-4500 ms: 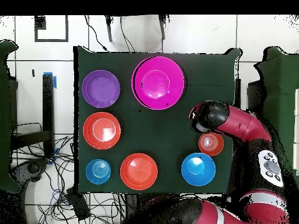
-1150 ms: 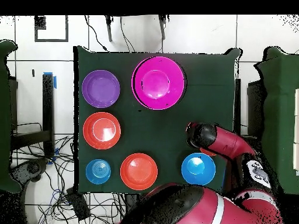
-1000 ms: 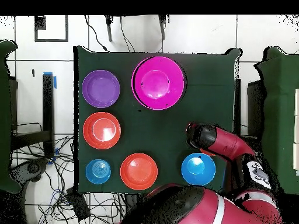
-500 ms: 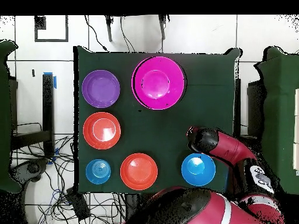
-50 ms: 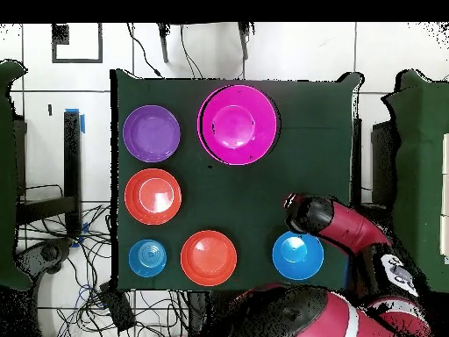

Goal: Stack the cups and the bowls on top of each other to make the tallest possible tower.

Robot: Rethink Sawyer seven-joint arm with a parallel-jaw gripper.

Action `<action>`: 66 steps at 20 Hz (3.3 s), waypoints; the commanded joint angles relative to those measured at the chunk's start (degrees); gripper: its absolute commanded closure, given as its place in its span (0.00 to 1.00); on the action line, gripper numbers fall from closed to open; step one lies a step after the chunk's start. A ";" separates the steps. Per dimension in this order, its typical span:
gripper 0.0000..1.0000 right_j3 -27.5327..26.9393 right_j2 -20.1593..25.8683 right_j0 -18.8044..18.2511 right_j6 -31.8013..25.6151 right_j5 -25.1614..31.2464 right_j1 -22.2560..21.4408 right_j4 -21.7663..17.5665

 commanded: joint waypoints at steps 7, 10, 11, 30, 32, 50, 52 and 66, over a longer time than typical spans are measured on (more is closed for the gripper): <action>0.00 2.75 5.73 -2.29 3.64 -3.20 1.07 -2.00; 0.00 2.06 4.91 -1.58 5.08 -6.23 3.28 -2.48; 0.00 1.77 4.69 -1.37 5.46 -7.18 4.04 -2.61; 1.00 -0.05 2.14 -0.01 5.21 -11.30 8.08 -2.33; 1.00 -0.07 2.15 0.07 5.15 -11.04 8.06 -2.16; 1.00 -2.33 5.71 3.59 0.88 12.03 -8.58 1.75; 1.00 -3.30 5.92 3.94 1.01 13.88 -8.97 1.92; 1.00 -12.77 4.74 9.53 6.28 23.25 -7.73 5.04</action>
